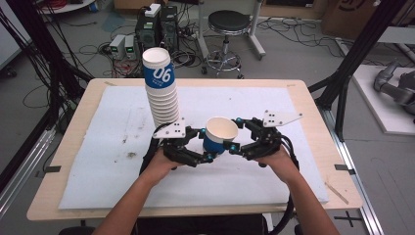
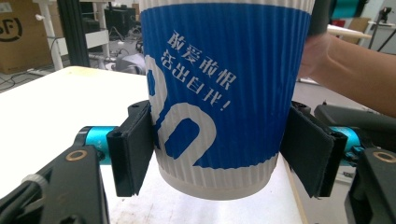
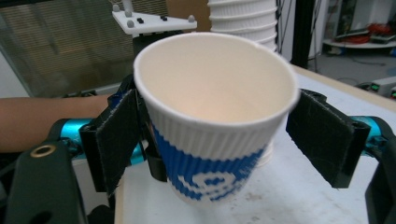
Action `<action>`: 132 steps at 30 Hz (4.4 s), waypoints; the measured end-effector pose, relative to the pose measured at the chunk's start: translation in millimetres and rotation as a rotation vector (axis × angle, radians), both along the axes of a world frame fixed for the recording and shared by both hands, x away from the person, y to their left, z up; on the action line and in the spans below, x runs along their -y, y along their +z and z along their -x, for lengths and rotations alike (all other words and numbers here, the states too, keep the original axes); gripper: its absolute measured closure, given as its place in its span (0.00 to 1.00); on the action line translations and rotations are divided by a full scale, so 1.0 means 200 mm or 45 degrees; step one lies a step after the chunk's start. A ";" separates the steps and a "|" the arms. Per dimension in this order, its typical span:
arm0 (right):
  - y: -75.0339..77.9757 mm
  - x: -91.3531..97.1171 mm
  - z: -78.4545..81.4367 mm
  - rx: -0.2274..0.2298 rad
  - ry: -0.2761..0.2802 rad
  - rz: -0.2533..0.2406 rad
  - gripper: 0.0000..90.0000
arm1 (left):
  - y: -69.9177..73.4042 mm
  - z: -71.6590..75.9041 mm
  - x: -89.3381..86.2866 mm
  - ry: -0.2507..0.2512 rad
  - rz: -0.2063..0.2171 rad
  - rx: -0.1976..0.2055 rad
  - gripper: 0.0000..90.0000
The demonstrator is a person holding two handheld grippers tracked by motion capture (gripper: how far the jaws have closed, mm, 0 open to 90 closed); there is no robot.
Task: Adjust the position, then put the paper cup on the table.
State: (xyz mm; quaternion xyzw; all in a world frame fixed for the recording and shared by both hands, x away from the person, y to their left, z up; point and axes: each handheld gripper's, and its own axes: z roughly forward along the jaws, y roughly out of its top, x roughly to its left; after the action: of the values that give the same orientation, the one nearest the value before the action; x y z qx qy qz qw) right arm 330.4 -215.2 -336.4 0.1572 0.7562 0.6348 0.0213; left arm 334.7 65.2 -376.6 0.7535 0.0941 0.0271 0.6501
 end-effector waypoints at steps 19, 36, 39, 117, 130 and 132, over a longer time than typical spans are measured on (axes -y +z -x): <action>0.02 0.05 -0.03 0.129 -0.130 0.149 0.30 | -0.02 0.04 -0.14 0.218 -0.090 -0.007 0.23; 0.00 0.12 -0.07 0.141 -0.249 0.215 0.30 | -0.05 0.10 -0.35 0.331 -0.074 -0.022 0.23; 0.00 0.15 -0.07 0.136 -0.269 0.211 0.29 | -0.06 0.11 -0.37 0.339 -0.074 -0.021 0.23; -0.37 0.55 -0.09 -0.132 -0.803 0.406 0.22 | -0.15 0.10 -0.77 0.693 -0.014 -0.029 0.23; -0.22 0.57 0.08 0.043 -0.762 0.277 0.22 | -0.14 0.09 -0.79 0.713 -0.003 -0.022 0.23; -0.21 0.56 0.09 0.045 -0.761 0.266 0.22 | -0.14 0.09 -0.79 0.713 -0.004 -0.021 0.23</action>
State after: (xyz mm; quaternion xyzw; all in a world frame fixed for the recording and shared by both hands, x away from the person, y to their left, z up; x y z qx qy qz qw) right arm 312.8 -327.8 -378.2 0.3581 0.7373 0.5219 0.2361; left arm 316.9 223.6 -404.7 0.6992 0.3039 0.1997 0.6155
